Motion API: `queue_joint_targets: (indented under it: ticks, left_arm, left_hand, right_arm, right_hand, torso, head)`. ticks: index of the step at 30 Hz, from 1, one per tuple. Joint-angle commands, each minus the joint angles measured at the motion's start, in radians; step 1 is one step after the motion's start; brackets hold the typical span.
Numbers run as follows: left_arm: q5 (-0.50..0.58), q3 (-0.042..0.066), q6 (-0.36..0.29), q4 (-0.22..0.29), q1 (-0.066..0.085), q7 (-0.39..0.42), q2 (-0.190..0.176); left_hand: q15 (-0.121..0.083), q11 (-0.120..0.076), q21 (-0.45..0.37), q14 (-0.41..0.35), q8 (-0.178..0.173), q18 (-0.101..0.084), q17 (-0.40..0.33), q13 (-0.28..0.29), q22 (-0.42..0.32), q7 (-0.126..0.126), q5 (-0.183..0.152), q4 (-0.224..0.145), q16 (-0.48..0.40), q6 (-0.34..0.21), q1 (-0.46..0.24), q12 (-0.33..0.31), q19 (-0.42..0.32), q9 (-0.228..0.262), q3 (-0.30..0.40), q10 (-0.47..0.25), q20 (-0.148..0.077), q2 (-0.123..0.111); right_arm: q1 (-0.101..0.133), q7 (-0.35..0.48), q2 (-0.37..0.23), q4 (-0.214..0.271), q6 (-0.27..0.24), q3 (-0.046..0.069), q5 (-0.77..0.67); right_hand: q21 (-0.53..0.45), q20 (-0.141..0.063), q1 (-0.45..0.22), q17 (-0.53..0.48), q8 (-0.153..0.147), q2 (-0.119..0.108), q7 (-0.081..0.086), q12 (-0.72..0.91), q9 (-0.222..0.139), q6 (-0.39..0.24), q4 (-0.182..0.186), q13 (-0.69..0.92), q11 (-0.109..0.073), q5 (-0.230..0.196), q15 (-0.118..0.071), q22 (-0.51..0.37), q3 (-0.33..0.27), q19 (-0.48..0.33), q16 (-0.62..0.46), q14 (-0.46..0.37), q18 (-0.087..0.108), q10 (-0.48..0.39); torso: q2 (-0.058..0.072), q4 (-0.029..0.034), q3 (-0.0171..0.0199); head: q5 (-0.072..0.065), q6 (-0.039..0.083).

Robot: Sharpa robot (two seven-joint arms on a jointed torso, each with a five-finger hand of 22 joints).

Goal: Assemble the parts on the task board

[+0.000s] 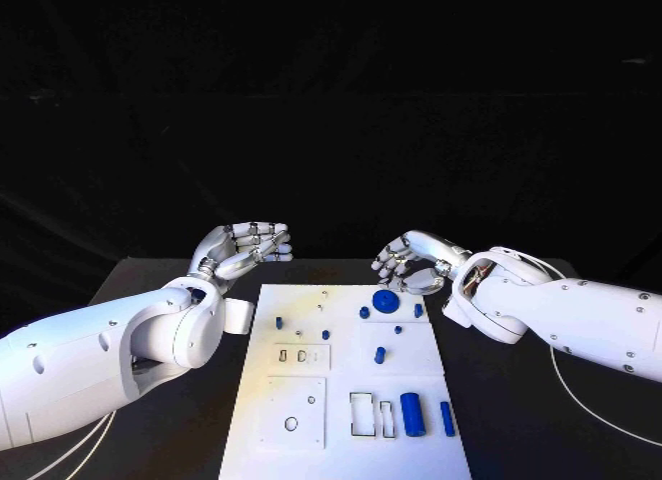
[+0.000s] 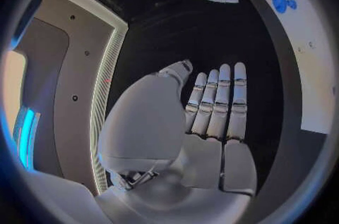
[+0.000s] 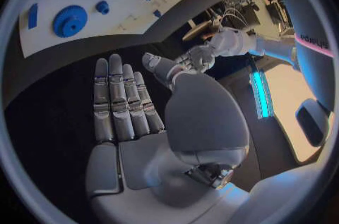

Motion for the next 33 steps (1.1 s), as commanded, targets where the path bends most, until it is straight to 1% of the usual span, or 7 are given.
queue_joint_targets:
  ticks: [1, 9, 11, 13, 19, 23, 33]
  left_arm:
    - [-0.029, 0.003, 0.064, 0.032, 0.006, -0.033, -0.019]
    - [-0.023, 0.012, 0.083, 0.101, 0.018, -0.048, -0.061]
    - [-0.022, 0.014, 0.085, 0.114, 0.021, -0.05, -0.069]
    - [-0.021, 0.015, 0.087, 0.124, 0.024, -0.051, -0.074]
    - [-0.018, 0.017, 0.093, 0.142, 0.033, -0.055, -0.086]
    - [-0.018, 0.017, 0.097, 0.145, 0.036, -0.057, -0.088]
    - [-0.018, 0.018, 0.103, 0.142, 0.037, -0.063, -0.088]
  left_hand:
    - [-0.009, -0.005, 0.03, 0.044, 0.007, 0.019, 0.019, 0.002, 0.013, 0.007, -0.006, 0.003, 0.012, 0.027, -0.013, -0.019, 0.026, 0.003, 0.023, 0.046, -0.009, -0.035]
    - [-0.008, -0.005, 0.034, 0.046, 0.006, 0.018, 0.024, 0.002, 0.014, 0.007, -0.007, 0.01, 0.012, 0.027, -0.028, -0.024, 0.024, 0.002, 0.02, 0.05, -0.009, -0.042]
    - [-0.008, -0.005, 0.034, 0.046, 0.006, 0.018, 0.024, 0.002, 0.014, 0.007, -0.007, 0.01, 0.011, 0.027, -0.029, -0.025, 0.024, 0.002, 0.02, 0.05, -0.009, -0.042]
    - [-0.008, -0.005, 0.034, 0.046, 0.006, 0.018, 0.024, 0.002, 0.014, 0.007, -0.006, 0.01, 0.011, 0.027, -0.029, -0.025, 0.024, 0.002, 0.02, 0.05, -0.009, -0.042]
    - [-0.008, -0.004, 0.034, 0.045, 0.006, 0.018, 0.024, 0.002, 0.014, 0.008, -0.006, 0.011, 0.011, 0.026, -0.03, -0.025, 0.024, 0.002, 0.02, 0.05, -0.009, -0.043]
    - [-0.008, -0.004, 0.034, 0.045, 0.006, 0.018, 0.024, 0.002, 0.014, 0.007, -0.006, 0.011, 0.011, 0.026, -0.03, -0.026, 0.024, 0.002, 0.02, 0.05, -0.009, -0.043]
    - [-0.007, -0.004, 0.035, 0.043, 0.005, 0.019, 0.025, 0.002, 0.014, 0.008, -0.006, 0.011, 0.009, 0.025, -0.031, -0.027, 0.025, 0.002, 0.02, 0.049, -0.009, -0.043]
  right_arm:
    - [0.006, -0.14, 0.008, 0.011, 0.072, 0.001, -0.283]
    - [0.013, -0.207, 0.035, 0.007, 0.105, 0.002, -0.397]
    - [0.013, -0.215, 0.043, 0.002, 0.111, 0.002, -0.412]
    - [0.013, -0.22, 0.048, -0.002, 0.114, 0.002, -0.42]
    - [0.014, -0.238, 0.062, -0.009, 0.129, 0.002, -0.432]
    - [0.013, -0.251, 0.067, -0.013, 0.154, 0.002, -0.434]
    - [0.011, -0.259, 0.075, -0.025, 0.191, 0.001, -0.435]
  right_hand:
    - [0.161, -0.073, -0.012, 0.142, 0.012, -0.045, -0.037, -0.03, 0.018, 0.074, 0.009, 0.012, -0.047, 0.032, -0.067, 0.09, -0.04, 0.145, 0.169, 0.206, 0.012, 0.111]
    - [0.302, -0.086, -0.014, 0.356, -0.014, -0.068, -0.039, -0.037, 0.035, 0.079, 0.052, 0.03, -0.045, 0.033, -0.07, 0.191, -0.066, 0.188, 0.461, 0.246, 0.01, 0.056]
    - [0.344, -0.089, -0.01, 0.534, -0.02, -0.07, -0.038, -0.037, 0.04, 0.08, 0.064, 0.039, -0.045, 0.033, -0.07, 0.223, -0.07, 0.198, 0.641, 0.274, 0.01, 0.054]
    - [0.486, -0.09, -0.007, 0.709, -0.025, -0.072, -0.039, -0.036, 0.046, 0.08, 0.076, 0.047, -0.045, 0.034, -0.069, 0.397, -0.07, 0.262, 0.809, 0.301, -0.011, 0.055]
    - [0.764, -0.083, 0.0, 0.958, -0.033, -0.081, -0.039, -0.036, 0.062, 0.079, 0.1, 0.062, -0.046, 0.044, -0.069, 0.763, -0.058, 0.381, 1.03, 0.322, -0.062, 0.056]
    - [0.827, -0.081, 0.001, 1.053, -0.035, -0.08, -0.038, -0.033, 0.068, 0.078, 0.109, 0.066, -0.044, 0.052, -0.066, 0.849, -0.051, 0.407, 1.094, 0.333, -0.073, 0.059]
    - [0.84, -0.079, 0.002, 1.059, -0.033, -0.079, -0.039, -0.034, 0.074, 0.083, 0.115, 0.068, -0.044, 0.064, -0.065, 0.866, -0.043, 0.406, 1.105, 0.331, -0.074, 0.059]
  torso:
    - [0.027, 0.009, -0.0055]
    - [0.061, 0.0183, -0.0156]
    - [0.069, 0.0211, -0.0175]
    - [0.074, 0.0238, -0.0184]
    - [0.086, 0.0309, -0.0227]
    - [0.091, 0.0353, -0.0252]
    - [0.099, 0.0364, -0.0276]
  head:
    - [-0.008, 0.004]
    - [-0.016, 0.005]
    - [-0.016, 0.005]
    - [-0.018, 0.005]
    - [-0.022, 0.002]
    - [-0.025, 0.001]
    - [-0.029, -0.004]
